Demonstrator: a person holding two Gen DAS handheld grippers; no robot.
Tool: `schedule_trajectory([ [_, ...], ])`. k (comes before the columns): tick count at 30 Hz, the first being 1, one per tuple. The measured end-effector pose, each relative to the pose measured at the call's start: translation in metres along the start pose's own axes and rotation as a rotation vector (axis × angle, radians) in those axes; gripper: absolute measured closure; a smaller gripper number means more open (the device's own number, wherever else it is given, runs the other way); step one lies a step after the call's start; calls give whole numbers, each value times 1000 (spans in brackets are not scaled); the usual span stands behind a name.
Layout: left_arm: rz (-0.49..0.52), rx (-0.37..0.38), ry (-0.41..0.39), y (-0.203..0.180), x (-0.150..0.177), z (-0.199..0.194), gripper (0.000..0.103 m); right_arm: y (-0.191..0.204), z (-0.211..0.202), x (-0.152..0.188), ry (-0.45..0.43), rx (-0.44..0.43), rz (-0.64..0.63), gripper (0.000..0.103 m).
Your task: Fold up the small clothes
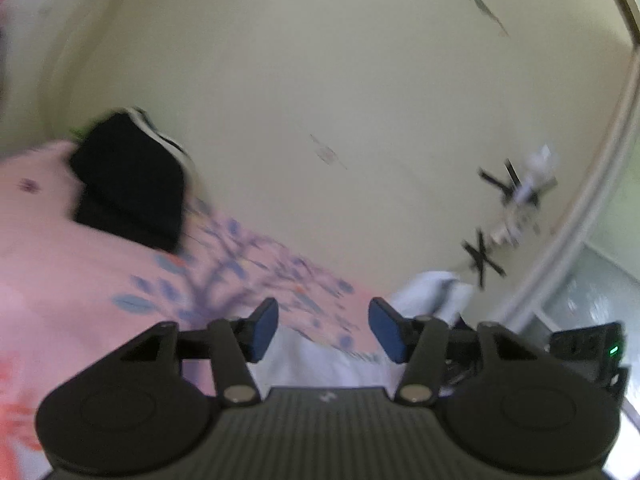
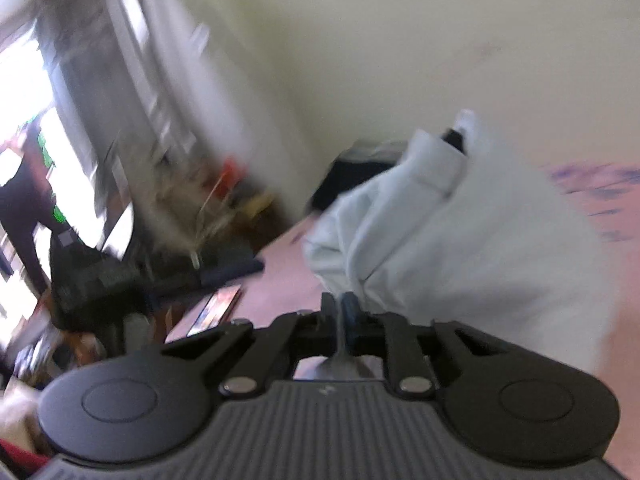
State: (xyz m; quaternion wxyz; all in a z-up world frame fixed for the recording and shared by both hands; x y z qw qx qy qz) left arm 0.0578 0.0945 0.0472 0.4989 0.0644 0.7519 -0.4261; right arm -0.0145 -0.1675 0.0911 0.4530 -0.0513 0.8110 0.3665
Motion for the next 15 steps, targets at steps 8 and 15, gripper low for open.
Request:
schedule_trajectory([
  [8, -21, -54, 15, 24, 11, -14, 24, 14, 53, 34, 153, -101, -14, 62],
  [15, 123, -26, 107, -9, 41, 17, 21, -37, -3, -29, -71, 145, -32, 51],
])
Point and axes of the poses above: each gripper's, at about its wrist camera, not at the fingertips, and z roughly the way its jaws point, y to its left, x to its underside, the point moved 7 cm from there along z, roughly the way its jaws point, and after that the axes turned 8 degrees about -y, right-handed, at the moved point
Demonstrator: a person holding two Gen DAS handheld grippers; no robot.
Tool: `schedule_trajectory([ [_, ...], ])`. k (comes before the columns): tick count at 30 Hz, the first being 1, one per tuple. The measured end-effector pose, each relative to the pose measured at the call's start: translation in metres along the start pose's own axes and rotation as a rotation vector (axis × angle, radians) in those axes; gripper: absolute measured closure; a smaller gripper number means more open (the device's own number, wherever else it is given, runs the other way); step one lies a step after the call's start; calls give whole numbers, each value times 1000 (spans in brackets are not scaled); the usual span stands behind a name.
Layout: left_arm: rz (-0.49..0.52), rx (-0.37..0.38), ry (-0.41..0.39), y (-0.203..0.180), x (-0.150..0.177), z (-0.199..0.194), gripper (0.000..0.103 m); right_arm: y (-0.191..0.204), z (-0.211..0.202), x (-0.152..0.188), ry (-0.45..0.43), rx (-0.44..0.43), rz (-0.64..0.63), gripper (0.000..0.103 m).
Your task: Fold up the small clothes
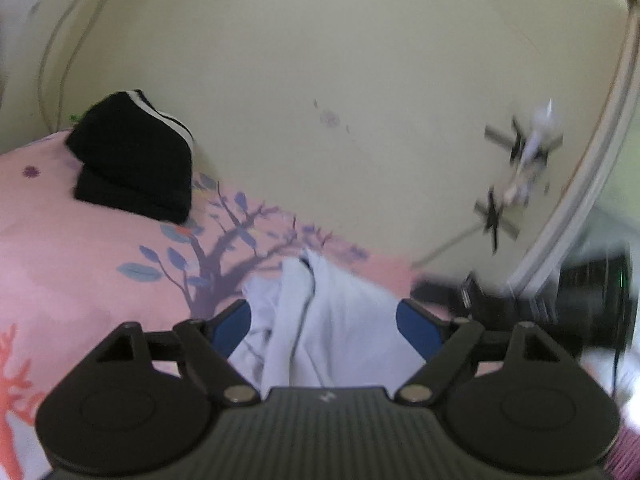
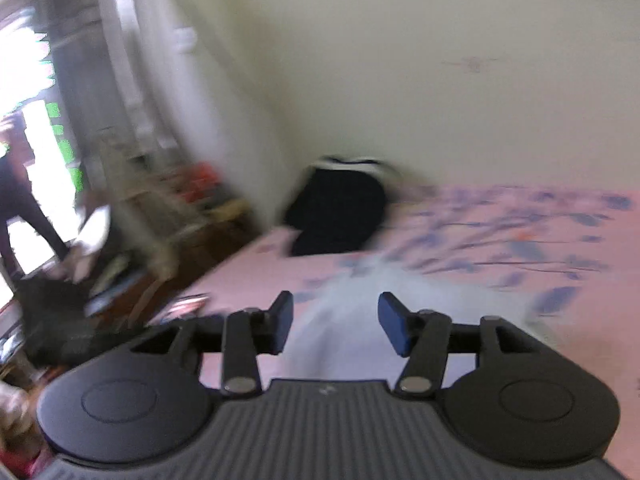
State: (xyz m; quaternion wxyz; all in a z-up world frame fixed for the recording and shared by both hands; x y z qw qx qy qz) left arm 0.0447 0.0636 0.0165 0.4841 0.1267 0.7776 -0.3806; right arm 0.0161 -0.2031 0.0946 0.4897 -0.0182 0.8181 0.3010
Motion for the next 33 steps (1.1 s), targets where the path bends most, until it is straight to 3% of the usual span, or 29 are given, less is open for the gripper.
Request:
schedule_trajectory([
  [3, 89, -68, 62, -8, 22, 16, 29, -16, 44, 3, 51, 50, 27, 55],
  [6, 140, -153, 165, -3, 46, 29, 41, -24, 100, 33, 183, 86, 27, 56],
  [8, 154, -214, 229, 5, 61, 36, 41, -21, 109, 37, 139, 100, -21, 56],
  [10, 165, -229, 229, 6, 65, 33, 39, -22, 107, 36, 138, 102, -7, 56],
  [12, 164, -232, 232, 3, 61, 30, 37, -26, 89, 37, 113, 72, 13, 56],
  [15, 174, -249, 189, -3, 50, 25, 24, -32, 42, 30, 7, 33, 88, 39],
  [19, 164, -302, 174, -7, 44, 33, 17, -44, -18, 38, -95, 109, 100, 38],
  [25, 161, -389, 215, -2, 53, 53, 12, -56, -62, 75, -86, 203, 32, 36],
  [33, 208, -453, 226, -1, 69, 58, 0, -72, -61, 108, -29, 186, 111, 29],
])
Point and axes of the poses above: each gripper's, at about its wrist camera, not at the fingertips, and z roughly the way its jaws point, y to its left, x to its underside, the point moved 7 cm from there along z, roughly the way its jaws point, and after that the axes turned 8 degrees about -y, right-handed, at the moved point
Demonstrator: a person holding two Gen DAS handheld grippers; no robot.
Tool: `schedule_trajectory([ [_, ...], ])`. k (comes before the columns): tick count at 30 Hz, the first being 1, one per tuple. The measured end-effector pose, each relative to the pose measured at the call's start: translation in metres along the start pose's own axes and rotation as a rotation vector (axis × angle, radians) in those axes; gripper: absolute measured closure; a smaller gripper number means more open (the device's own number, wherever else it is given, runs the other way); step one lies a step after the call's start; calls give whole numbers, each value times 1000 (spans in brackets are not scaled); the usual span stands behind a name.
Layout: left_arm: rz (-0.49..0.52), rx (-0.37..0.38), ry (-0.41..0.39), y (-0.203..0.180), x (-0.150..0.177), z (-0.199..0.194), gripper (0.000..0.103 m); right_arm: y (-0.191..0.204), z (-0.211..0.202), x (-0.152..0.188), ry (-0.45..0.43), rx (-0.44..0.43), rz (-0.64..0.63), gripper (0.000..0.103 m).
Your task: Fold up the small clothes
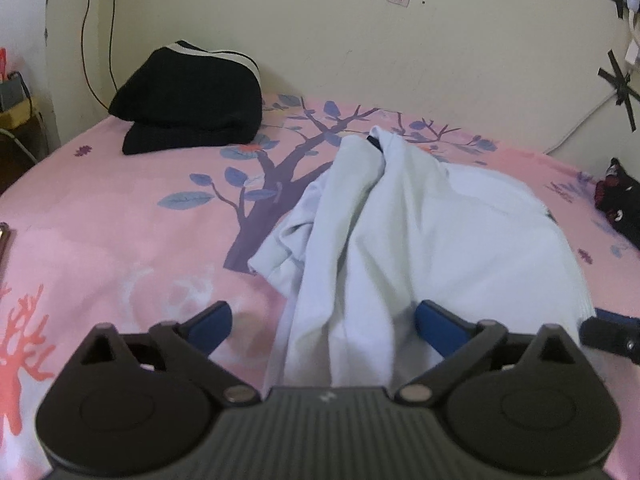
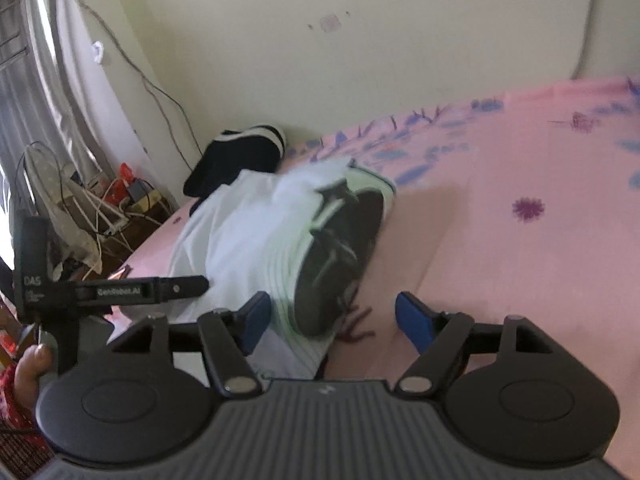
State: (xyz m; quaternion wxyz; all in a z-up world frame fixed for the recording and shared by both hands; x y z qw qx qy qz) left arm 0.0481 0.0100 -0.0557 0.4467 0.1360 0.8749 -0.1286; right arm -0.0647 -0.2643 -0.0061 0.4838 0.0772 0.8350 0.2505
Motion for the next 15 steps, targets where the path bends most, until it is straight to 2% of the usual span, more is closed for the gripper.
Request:
schedule_trajectory([
  [5, 40, -23, -24, -5, 3, 2, 0, 1, 1, 3, 8, -26, 1, 14],
  [15, 39, -27, -37, -6, 3, 1, 0, 4, 0, 3, 11, -28, -11, 14],
])
Point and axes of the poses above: each gripper's, at about its wrist camera, not at the fingertips, and z roughly the way its jaws point, y to its left, x to its underside, the point moved 7 cm from there along z, roughly the way its jaws point, and after that the axes turned 8 degrees about -y, right-handed, at the moved point
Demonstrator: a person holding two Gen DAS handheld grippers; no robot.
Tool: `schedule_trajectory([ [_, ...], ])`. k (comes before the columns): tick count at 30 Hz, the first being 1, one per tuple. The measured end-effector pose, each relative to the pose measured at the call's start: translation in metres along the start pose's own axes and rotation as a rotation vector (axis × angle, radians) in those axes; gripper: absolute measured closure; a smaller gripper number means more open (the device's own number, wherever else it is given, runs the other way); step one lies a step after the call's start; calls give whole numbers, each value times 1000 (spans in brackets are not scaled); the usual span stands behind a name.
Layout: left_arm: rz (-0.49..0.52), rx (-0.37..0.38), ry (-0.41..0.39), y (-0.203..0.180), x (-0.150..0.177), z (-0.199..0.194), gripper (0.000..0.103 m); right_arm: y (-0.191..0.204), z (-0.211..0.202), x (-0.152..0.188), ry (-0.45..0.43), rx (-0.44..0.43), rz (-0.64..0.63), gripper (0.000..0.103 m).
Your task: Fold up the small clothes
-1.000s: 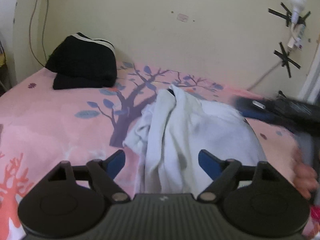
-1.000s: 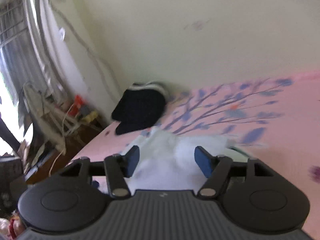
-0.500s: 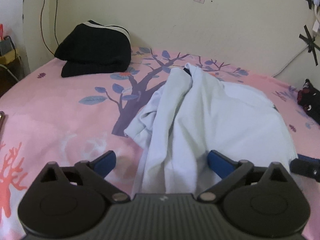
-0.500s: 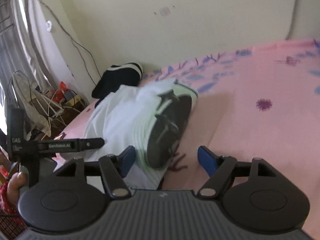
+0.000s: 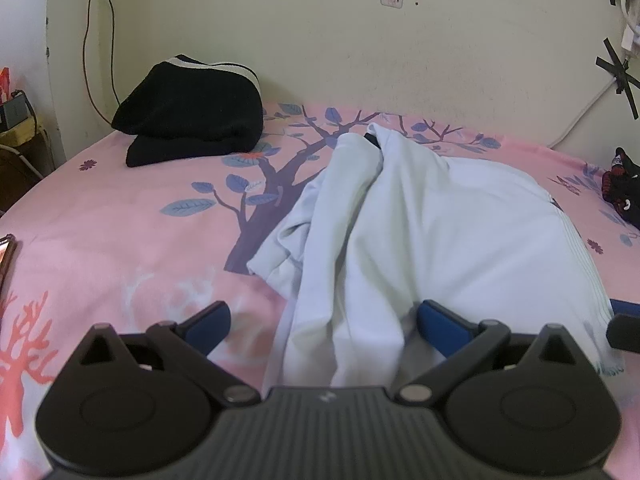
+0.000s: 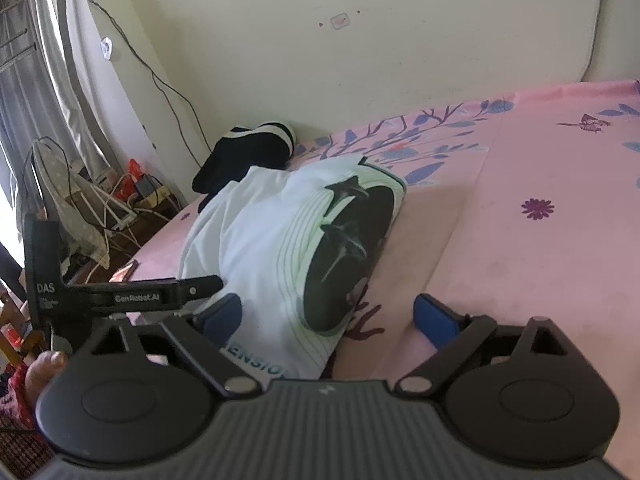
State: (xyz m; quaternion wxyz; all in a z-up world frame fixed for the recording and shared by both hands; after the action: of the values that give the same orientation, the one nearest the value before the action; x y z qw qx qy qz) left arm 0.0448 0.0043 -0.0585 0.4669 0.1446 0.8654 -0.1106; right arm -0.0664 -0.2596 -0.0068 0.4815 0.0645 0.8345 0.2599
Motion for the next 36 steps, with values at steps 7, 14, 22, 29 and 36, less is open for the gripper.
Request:
schedule_trajectory([
  [7, -2, 1, -4, 0, 1, 0, 0, 1, 0, 0, 1, 0, 1, 14],
  [14, -7, 2, -5, 0, 1, -1, 0, 0, 0, 0, 2, 2, -4, 14],
  [22, -10, 4, -6, 0, 1, -1, 0, 0, 0, 0, 3, -9, 10, 12],
  [29, -11, 6, -6, 0, 1, -1, 0, -8, -4, -2, -4, -60, 90, 11],
  [36, -7, 1, -6, 0, 1, -1, 0, -13, -5, -4, -18, -92, 146, 11],
])
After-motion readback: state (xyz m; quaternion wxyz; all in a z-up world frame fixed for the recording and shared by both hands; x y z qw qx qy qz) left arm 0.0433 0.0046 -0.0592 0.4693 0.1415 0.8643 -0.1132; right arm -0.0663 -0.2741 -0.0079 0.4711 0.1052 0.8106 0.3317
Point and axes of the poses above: each gripper's, at about its wrist camera, not at the fingertips, and z roughly the way its jaws point, y to its left, x to its underside, the point moved 7 cm from there along z, roughly the way its jaws point, and after that the axes turned 8 degrees about -y, right-handed, at the moved point
